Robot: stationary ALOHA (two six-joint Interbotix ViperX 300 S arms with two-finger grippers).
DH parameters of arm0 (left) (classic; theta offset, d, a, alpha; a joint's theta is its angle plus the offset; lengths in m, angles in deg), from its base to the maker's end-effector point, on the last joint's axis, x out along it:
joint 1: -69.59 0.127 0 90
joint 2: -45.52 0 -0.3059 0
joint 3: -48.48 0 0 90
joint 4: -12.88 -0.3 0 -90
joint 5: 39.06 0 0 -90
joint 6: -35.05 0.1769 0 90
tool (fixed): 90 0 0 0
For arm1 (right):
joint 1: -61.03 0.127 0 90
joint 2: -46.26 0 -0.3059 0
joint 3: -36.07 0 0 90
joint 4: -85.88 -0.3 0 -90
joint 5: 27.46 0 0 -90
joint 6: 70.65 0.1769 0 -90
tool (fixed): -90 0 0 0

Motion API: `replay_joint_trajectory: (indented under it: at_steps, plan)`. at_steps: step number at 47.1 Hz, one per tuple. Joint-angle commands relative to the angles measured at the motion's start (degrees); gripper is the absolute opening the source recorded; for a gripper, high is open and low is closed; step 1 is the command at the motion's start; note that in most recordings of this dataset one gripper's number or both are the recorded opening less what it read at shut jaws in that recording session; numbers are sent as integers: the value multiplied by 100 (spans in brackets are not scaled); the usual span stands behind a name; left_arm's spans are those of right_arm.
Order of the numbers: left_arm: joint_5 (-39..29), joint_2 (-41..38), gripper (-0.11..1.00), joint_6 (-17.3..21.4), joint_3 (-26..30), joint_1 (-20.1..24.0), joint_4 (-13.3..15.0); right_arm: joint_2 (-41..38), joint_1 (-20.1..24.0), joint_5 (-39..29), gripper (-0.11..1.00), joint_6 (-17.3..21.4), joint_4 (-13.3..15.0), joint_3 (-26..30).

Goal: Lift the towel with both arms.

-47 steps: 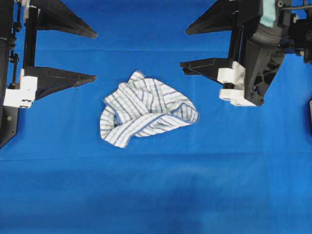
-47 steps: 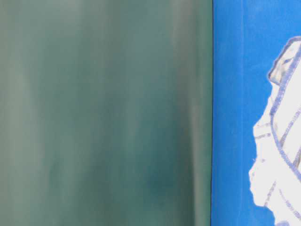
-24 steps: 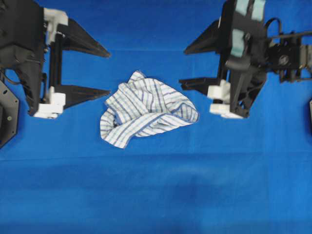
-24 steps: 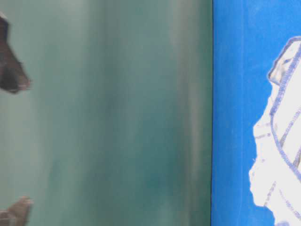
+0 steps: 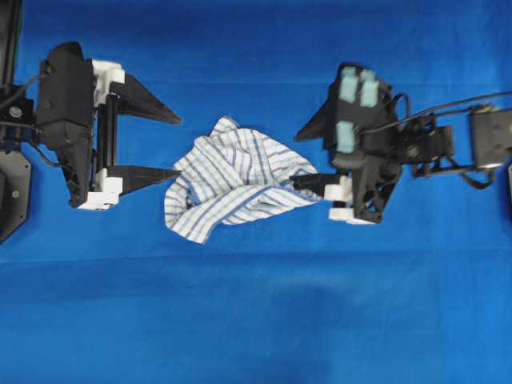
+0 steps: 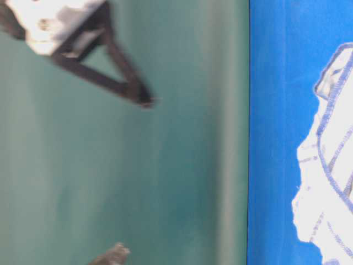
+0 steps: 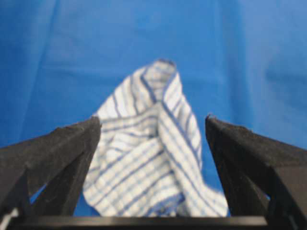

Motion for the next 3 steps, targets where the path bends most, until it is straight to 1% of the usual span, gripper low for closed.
replay_joint_trajectory:
  at_steps: [1, 3]
  plan:
    - [202, -97, 91, 0, -88, 9, 0, -70, -26, 211, 66, 35, 9, -44]
    - [290, -167, 91, -9, -158, 9, 9, -149, -26, 308, 66, 62, 9, -97]
